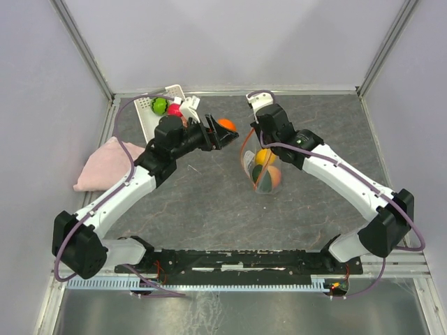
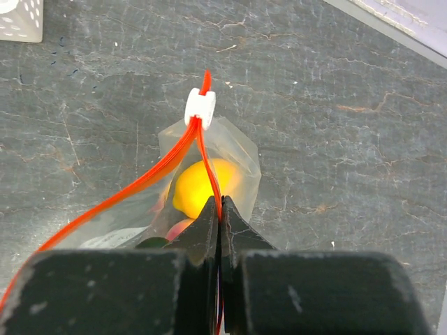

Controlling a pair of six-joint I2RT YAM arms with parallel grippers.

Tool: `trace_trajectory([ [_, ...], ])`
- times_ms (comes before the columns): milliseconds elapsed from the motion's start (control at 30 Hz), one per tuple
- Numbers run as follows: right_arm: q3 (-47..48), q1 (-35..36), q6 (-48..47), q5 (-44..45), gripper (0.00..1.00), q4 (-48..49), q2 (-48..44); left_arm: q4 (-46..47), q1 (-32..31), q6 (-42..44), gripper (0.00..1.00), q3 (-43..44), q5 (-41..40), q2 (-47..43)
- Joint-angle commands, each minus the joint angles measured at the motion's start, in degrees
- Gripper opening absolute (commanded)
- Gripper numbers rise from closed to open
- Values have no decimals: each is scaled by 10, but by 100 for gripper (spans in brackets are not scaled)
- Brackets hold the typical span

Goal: Place the food in the zip-top bag and seal the zipper
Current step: Place the fake fruit in the zipper food storage bag.

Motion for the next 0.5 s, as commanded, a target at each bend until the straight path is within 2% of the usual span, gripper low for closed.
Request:
trace_trajectory([
  [0,35,-2,17,-21,1,7,3,82,-22,-42,39,-12,37,-10],
  [167,40,-2,21,-33,1,7,5,99,-52,-45,39,-11,42,-3],
  [467,44,-3,29,-45,1,5,5,132,-116,-29,38,-32,-7,1],
])
